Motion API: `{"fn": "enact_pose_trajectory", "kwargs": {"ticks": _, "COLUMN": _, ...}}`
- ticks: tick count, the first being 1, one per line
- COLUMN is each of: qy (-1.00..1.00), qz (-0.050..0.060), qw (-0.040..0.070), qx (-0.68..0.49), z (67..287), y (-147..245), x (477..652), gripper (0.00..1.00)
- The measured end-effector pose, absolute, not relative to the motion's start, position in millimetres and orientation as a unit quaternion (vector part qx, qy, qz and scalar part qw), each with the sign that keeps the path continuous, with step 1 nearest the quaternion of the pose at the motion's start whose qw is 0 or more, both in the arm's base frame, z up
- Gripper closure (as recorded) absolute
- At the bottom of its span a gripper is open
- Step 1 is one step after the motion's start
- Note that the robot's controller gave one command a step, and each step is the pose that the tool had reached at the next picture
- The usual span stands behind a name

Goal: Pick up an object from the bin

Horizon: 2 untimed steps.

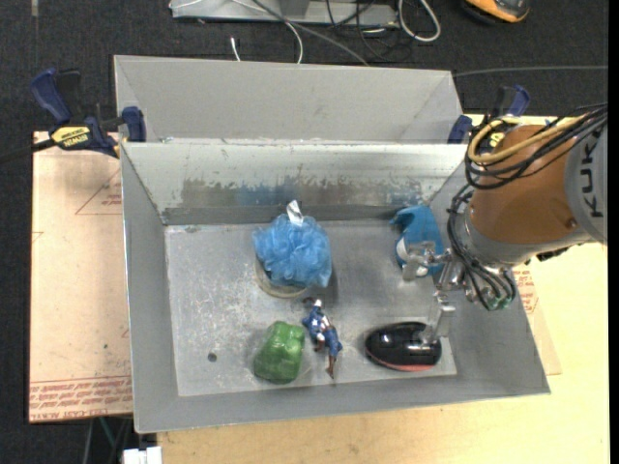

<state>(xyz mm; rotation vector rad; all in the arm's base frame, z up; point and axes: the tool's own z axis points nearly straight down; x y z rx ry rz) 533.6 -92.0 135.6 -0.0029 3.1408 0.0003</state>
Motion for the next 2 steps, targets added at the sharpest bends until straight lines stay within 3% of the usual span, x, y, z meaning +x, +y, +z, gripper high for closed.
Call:
{"fn": "enact_pose_trajectory", "kwargs": {"ticks": 1, "qy": 1.000, "qz": 0.000, "qw": 0.000, "qx": -0.001, "z": 135.6, "y": -92.0, "x": 533.6, "gripper": 0.00}}
{"fn": "enact_pose_trajectory", "kwargs": {"ticks": 2, "qy": 1.000, "qz": 0.000, "qw": 0.001, "qx": -0.025, "z": 76.9, "y": -94.4, "x": 508.0, "gripper": 0.00}}
